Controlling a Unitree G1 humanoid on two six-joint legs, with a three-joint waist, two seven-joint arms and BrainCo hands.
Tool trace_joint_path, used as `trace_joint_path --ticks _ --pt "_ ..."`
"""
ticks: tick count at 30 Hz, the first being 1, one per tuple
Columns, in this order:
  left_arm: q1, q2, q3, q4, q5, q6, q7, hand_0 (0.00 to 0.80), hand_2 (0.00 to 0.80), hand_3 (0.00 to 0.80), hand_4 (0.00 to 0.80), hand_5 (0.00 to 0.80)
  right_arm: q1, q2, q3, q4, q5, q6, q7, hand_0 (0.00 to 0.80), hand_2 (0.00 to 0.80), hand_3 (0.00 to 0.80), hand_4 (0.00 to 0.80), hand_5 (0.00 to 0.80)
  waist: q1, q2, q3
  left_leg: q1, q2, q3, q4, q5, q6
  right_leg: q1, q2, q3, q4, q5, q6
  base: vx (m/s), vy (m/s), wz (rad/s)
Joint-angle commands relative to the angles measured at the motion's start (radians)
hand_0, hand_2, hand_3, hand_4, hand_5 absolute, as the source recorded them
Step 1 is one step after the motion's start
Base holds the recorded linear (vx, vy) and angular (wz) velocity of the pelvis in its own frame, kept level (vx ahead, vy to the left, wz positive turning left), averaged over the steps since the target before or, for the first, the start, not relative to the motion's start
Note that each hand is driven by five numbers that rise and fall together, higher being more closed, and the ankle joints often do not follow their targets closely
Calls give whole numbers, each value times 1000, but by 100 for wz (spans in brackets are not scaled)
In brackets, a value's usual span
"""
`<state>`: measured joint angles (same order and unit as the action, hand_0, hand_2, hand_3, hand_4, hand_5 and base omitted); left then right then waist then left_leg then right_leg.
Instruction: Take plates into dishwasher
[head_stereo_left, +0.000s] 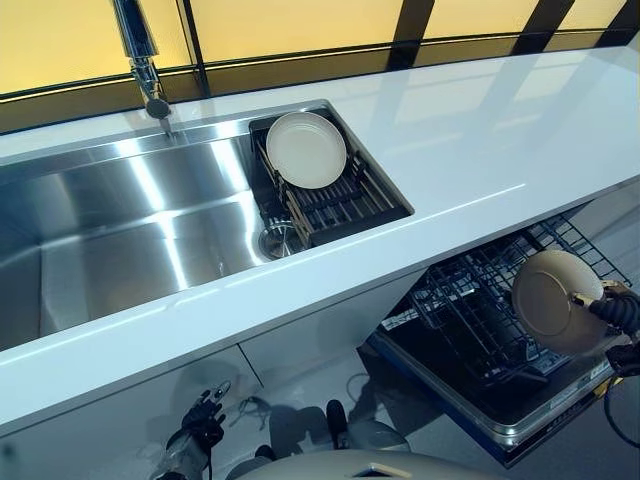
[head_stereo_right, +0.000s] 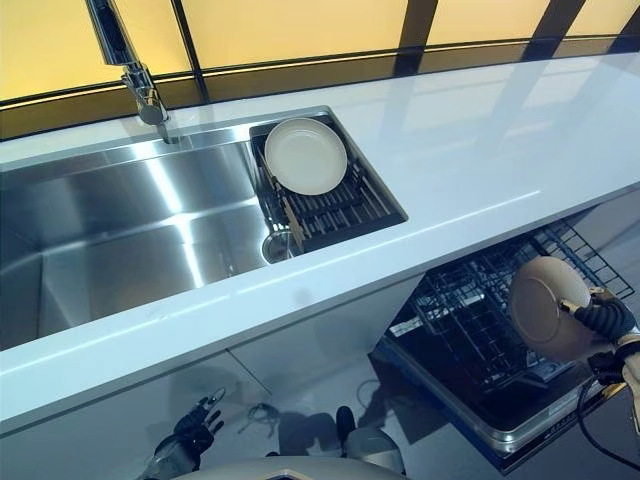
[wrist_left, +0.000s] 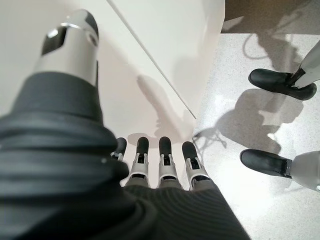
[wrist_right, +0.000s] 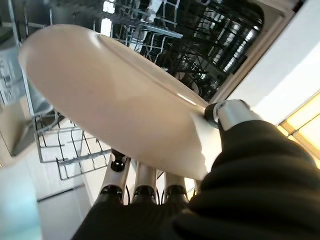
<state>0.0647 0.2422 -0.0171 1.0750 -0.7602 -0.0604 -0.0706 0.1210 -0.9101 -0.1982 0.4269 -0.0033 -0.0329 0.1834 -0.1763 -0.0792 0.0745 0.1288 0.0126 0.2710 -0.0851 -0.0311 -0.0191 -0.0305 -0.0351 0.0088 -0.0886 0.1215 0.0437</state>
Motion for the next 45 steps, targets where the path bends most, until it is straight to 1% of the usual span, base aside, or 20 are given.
trace_joint_path --ticks 1,5,7,11,19,27,32,35,36,37,38,45 --pt "-39 18 7 -20 6 -5 12 0 0 0 0 0 -142 -35 47 68 -84 -63 -81 800 800 800 800 800 47 -11 -9 -37 -43 -37 100 -86 41 6 17 -37 55 -62 70 -4 -15 3" --pt "-40 14 -6 -35 10 0 17 0 0 0 0 0 -201 -17 136 126 -170 -49 -138 800 800 800 800 800 72 -2 -8 -37 -45 -46 96 -84 39 15 9 -57 51 -67 69 -7 -17 6" --pt "-39 12 -7 -38 15 3 16 0 0 0 0 0 -219 -10 164 149 -185 -48 -147 800 800 800 800 800 81 1 -8 -37 -46 -51 95 -83 38 17 6 -63 51 -68 69 -1 -11 12" --pt "-33 16 -10 -49 18 12 16 0 0 0 0 0 -262 8 222 192 -191 -22 -146 800 800 800 800 800 99 9 -7 -33 -47 -60 94 -82 36 27 -3 -80 50 -72 69 3 -9 10" --pt "-35 19 -15 -57 22 15 8 0 0 0 0 0 -334 50 281 304 -175 -3 -150 800 800 800 800 800 126 18 -4 -27 -48 -71 93 -83 35 40 -13 -103 50 -77 67 2 -13 9" --pt "-32 29 -12 -76 19 21 3 0 0 0 0 0 -394 72 321 423 -182 38 -140 800 800 800 800 800 147 28 4 -21 -46 -77 95 -83 33 49 -23 -120 53 -79 67 -5 -22 6" --pt "-33 34 -9 -77 11 17 2 0 0 0 0 0 -417 87 329 502 -165 75 -113 800 800 800 800 800 155 35 10 -17 -46 -79 94 -81 31 55 -26 -127 53 -80 65 -2 -2 2" --pt "-33 34 -7 -78 10 15 4 0 0 0 0 0 -422 92 331 530 -157 86 -84 800 800 800 800 800 158 37 8 -15 -45 -80 92 -80 29 60 -27 -129 50 -82 64 1 -1 7" --pt "-33 33 -8 -74 14 14 4 0 0 0 0 0 -426 97 333 551 -161 95 -85 565 565 565 565 565 160 37 6 -14 -44 -79 92 -80 28 63 -28 -131 49 -83 63 0 0 0" --pt "-34 33 -8 -74 16 14 4 0 0 0 0 0 -428 99 335 559 -162 97 -89 169 169 169 169 169 161 37 5 -13 -44 -79 92 -80 28 64 -28 -131 48 -84 63 0 0 0" --pt "-35 32 -9 -75 17 15 6 0 0 0 0 0 -431 102 337 566 -156 108 -73 0 0 0 0 0 162 37 5 -13 -43 -79 91 -79 27 65 -27 -132 47 -83 63 0 0 0" --pt "-39 37 -8 -76 18 19 -3 0 0 0 0 0 -446 87 336 579 -145 104 -61 0 0 0 0 0 160 35 5 -5 -42 -77 87 -79 27 68 -24 -128 46 -82 60 0 0 0"
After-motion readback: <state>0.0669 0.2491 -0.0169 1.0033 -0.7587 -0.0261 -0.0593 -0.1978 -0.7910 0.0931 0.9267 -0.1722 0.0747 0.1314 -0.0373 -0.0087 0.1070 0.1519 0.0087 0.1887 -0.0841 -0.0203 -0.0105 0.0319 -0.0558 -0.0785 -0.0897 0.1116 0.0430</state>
